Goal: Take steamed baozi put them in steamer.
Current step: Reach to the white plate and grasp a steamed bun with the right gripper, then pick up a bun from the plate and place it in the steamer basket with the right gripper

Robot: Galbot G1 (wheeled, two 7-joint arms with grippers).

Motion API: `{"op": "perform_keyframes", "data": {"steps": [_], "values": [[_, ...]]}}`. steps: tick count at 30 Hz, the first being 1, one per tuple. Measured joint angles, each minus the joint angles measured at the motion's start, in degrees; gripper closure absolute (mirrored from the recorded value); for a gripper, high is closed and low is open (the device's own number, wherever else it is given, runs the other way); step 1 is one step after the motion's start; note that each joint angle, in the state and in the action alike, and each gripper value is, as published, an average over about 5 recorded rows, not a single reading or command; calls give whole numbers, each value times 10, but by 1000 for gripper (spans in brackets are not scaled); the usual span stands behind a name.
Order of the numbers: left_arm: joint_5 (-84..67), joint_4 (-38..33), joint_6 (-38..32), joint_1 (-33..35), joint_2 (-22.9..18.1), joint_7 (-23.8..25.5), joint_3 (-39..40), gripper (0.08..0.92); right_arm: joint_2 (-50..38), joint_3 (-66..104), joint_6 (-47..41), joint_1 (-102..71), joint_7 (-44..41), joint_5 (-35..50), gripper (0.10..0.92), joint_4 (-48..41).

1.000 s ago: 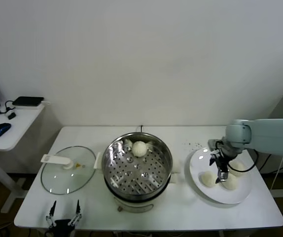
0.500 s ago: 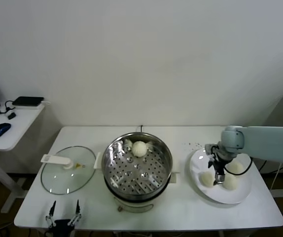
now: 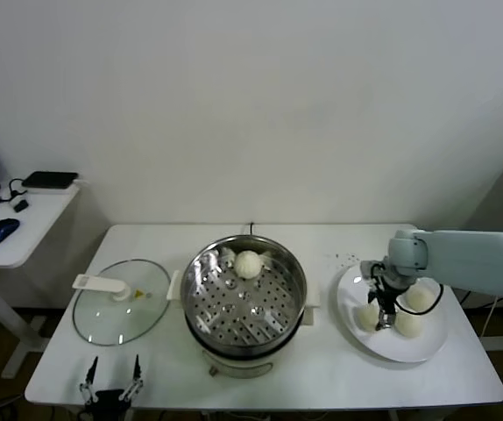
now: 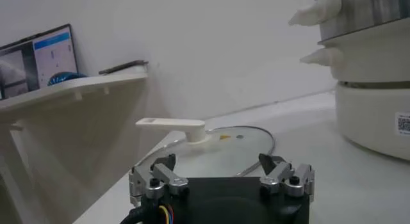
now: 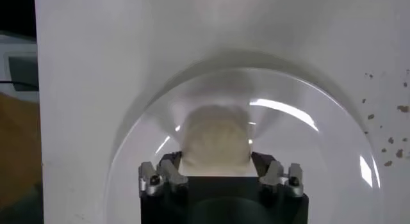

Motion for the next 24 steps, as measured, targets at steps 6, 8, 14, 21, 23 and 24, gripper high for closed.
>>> {"op": "perform_keyframes", "data": {"steps": [6, 8, 14, 21, 23, 24], "values": [[0, -2, 0, 1, 0, 0, 0, 177, -1, -1, 0, 8, -5, 1, 446, 4], [0, -3, -1, 2, 0, 0, 0, 177, -2, -5, 1, 17, -8, 5, 448, 10], [2, -6, -2, 4, 0, -1, 0, 177, 0, -38, 1, 80, -17, 27, 447, 44], [6, -12, -1, 7, 0, 0, 2, 177, 13, -101, -1, 216, -39, 84, 448, 119], [6, -13, 0, 7, 0, 0, 3, 177, 20, -115, -2, 257, -47, 105, 448, 141], [6, -14, 0, 7, 0, 0, 3, 177, 24, -120, -3, 277, -50, 116, 448, 151]]}}
